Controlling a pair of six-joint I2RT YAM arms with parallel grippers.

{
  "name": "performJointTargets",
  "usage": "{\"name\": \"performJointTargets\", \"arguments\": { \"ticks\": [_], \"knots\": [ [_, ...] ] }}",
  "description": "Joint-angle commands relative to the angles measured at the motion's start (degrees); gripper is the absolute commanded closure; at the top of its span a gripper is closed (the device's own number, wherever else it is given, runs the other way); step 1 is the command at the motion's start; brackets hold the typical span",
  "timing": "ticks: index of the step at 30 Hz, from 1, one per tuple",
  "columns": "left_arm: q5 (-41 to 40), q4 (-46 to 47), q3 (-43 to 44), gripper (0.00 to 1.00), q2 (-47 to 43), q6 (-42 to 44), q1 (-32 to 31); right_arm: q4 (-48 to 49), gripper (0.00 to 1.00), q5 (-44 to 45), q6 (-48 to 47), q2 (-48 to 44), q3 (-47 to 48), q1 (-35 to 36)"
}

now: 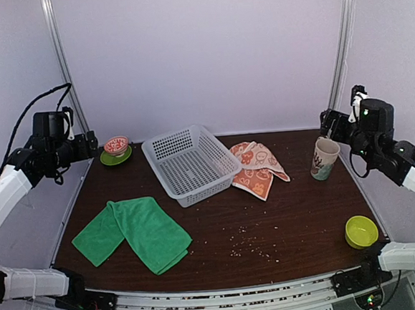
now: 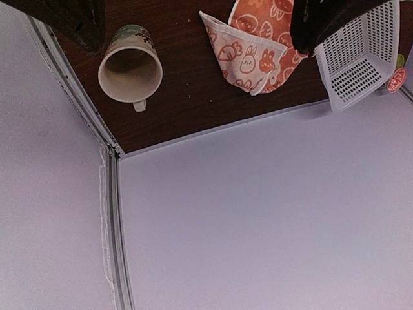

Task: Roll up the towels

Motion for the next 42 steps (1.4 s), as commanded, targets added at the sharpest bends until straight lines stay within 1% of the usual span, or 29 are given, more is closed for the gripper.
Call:
{"name": "performJointTargets", "arguments": {
  "ticks": [1, 4, 6, 7, 11, 13, 14, 16, 18, 24, 29, 33, 38, 39, 42],
  "knots": [
    [1.8, 0.6, -0.9, 0.02, -1.2, -1.1, 0.7, -3.2, 0.0, -2.9, -0.7, 2.6, 1.5, 3.1],
    [5.8, 2.8, -2.7, 0.02, -2.8, -0.5, 0.8, -5.8, 0.03, -3.1, -0.6, 7.2, 4.6, 6.0],
    [8.1, 4.3, -3.8, 0.02, -4.1, -0.4, 0.8, -6.7, 0.08, -5.2, 0.8, 11.4, 5.9, 7.3],
    [8.8, 4.6, -4.1, 0.02, -4.7, -0.5, 0.9, -6.4, 0.13, -6.8, 1.7, 13.6, 6.1, 7.9],
    [9.8, 5.1, -4.7, 0.02, -5.9, -1.0, 0.9, -3.2, 0.36, -14.1, 6.4, 24.9, 6.6, 9.7],
    [10.6, 5.3, -4.9, 0.02, -6.0, -1.1, 0.9, -2.6, 0.46, -16.6, 8.4, 30.8, 7.4, 10.1],
    [11.0, 5.3, -4.8, 0.02, -5.8, -1.2, 0.8, -2.8, 0.5, -17.9, 9.3, 33.8, 8.1, 10.2],
    [11.9, 5.1, -4.4, 0.02, -5.1, -1.5, 0.9, -2.7, 0.54, -20.3, 10.2, 38.7, 9.7, 10.9],
    [13.0, 4.5, -3.7, 0.03, -3.7, -1.6, 1.0, -3.7, 0.54, -20.7, 9.5, 43.2, 12.4, 12.5],
    [15.0, 2.0, -1.5, 0.04, -1.1, -1.7, 0.9, -9.3, 0.48, -19.7, 4.3, 52.6, 19.1, 16.1],
    [15.2, 1.8, -1.2, 0.04, -0.8, -1.5, 1.0, -12.7, 0.46, -20.3, 0.6, 57.0, 22.4, 17.3],
    [14.9, 1.7, -1.3, 0.04, -0.7, -1.5, 1.0, -14.9, 0.46, -19.0, 0.2, 59.3, 24.3, 17.6],
    [14.9, 1.6, -1.2, 0.04, -0.2, -1.6, 1.0, -16.8, 0.51, -17.6, 0.3, 62.4, 26.8, 17.4],
    [14.9, 1.5, -1.1, 0.04, 0.0, -1.7, 0.9, -16.9, 0.54, -17.4, 0.4, 62.8, 27.1, 17.3],
    [15.0, 1.1, -0.9, 0.05, 0.6, -1.7, 1.0, -17.0, 0.66, -17.0, 0.9, 63.7, 27.6, 16.8]
  ]
}}
